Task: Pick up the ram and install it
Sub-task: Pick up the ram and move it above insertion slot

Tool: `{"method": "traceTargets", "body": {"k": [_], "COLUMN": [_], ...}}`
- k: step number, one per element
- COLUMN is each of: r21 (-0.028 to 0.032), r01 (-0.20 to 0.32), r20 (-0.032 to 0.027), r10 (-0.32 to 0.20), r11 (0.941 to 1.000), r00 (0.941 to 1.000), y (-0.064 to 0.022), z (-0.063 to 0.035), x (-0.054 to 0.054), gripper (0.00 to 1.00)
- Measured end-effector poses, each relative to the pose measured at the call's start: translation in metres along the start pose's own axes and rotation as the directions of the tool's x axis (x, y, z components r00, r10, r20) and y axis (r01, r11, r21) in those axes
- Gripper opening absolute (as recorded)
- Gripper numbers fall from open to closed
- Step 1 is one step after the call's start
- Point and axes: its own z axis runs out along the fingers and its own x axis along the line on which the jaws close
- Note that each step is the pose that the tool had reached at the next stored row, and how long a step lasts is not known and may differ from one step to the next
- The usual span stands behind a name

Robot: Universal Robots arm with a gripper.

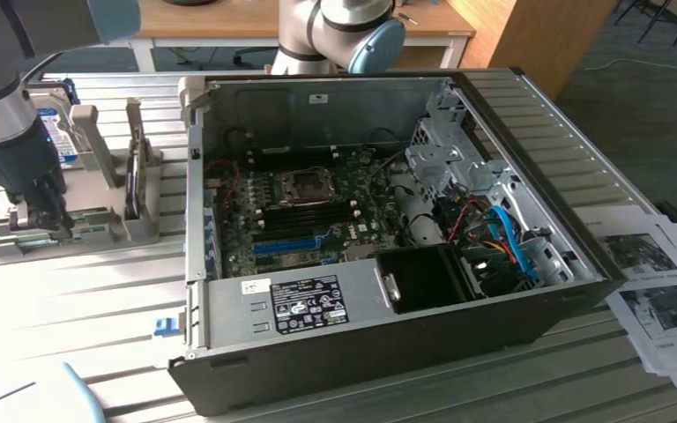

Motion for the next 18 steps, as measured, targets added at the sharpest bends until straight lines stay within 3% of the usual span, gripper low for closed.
{"method": "traceTargets", "body": {"k": [18], "r21": [0.0001], "r01": [0.000], "r20": [0.0017], "r10": [0.000], "r11": [1.0000], "r00": [1.0000], "y": [-0.0015], "z": [0.0010], "x": [-0.0001], "gripper": [0.23]}}
